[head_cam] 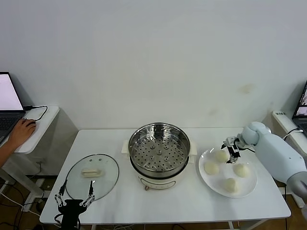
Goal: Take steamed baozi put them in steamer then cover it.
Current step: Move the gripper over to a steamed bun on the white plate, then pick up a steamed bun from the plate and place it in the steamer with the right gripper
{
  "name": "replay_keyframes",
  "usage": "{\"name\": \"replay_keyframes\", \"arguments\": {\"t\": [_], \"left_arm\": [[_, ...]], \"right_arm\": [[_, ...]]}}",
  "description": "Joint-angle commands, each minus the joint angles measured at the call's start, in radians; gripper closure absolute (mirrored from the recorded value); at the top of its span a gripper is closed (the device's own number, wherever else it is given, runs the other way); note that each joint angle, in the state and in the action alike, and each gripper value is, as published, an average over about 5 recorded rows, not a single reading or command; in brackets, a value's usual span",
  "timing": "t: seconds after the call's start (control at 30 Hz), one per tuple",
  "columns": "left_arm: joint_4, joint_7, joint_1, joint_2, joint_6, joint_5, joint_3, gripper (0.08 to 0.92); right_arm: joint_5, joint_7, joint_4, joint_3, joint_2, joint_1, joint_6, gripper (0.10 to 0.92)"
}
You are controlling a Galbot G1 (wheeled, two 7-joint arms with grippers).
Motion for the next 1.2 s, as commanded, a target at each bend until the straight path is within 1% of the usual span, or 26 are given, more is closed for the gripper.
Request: {"name": "replay_keyframes", "arguments": {"t": [0.03,0.27,0.43,0.53,0.67,0.8,0.9,1.03,1.2], "left_arm": [[-0.002,0.0,0.001,0.0,-0.002,0.001,-0.001,0.177],[-0.004,-0.002,0.001,-0.001,-0.005,0.001,-0.006,0.177],[-0.008,-0.002,0.0,-0.005,-0.006,0.002,-0.003,0.177],[-0.008,-0.002,0.0,-0.004,-0.007,0.002,-0.003,0.177],[-0.008,-0.002,-0.001,-0.002,-0.008,0.002,-0.003,0.177],[-0.013,-0.001,-0.004,0.001,-0.008,0.001,-0.002,0.177],[-0.014,-0.001,-0.007,0.006,-0.008,0.0,0.001,0.177],[-0.014,-0.003,-0.011,0.013,-0.009,-0.002,0.007,0.177],[-0.018,-0.003,-0.019,0.02,-0.009,-0.004,0.01,0.177]], "right_arm": [[-0.014,0.005,-0.015,-0.004,0.015,0.006,0.0,0.309],[-0.01,-0.003,-0.002,-0.016,0.0,0.011,0.004,0.403],[0.03,-0.012,0.048,-0.039,-0.035,0.018,0.003,0.423],[0.096,-0.023,0.114,-0.081,-0.082,0.055,-0.008,0.43],[0.217,-0.043,0.24,-0.158,-0.172,0.145,-0.037,0.431],[0.355,-0.06,0.379,-0.248,-0.262,0.277,-0.074,0.431],[0.444,-0.064,0.46,-0.344,-0.299,0.412,-0.09,0.431],[0.547,-0.056,0.531,-0.481,-0.282,0.606,-0.097,0.431],[0.619,-0.012,0.554,-0.631,-0.159,0.799,-0.067,0.431]]}}
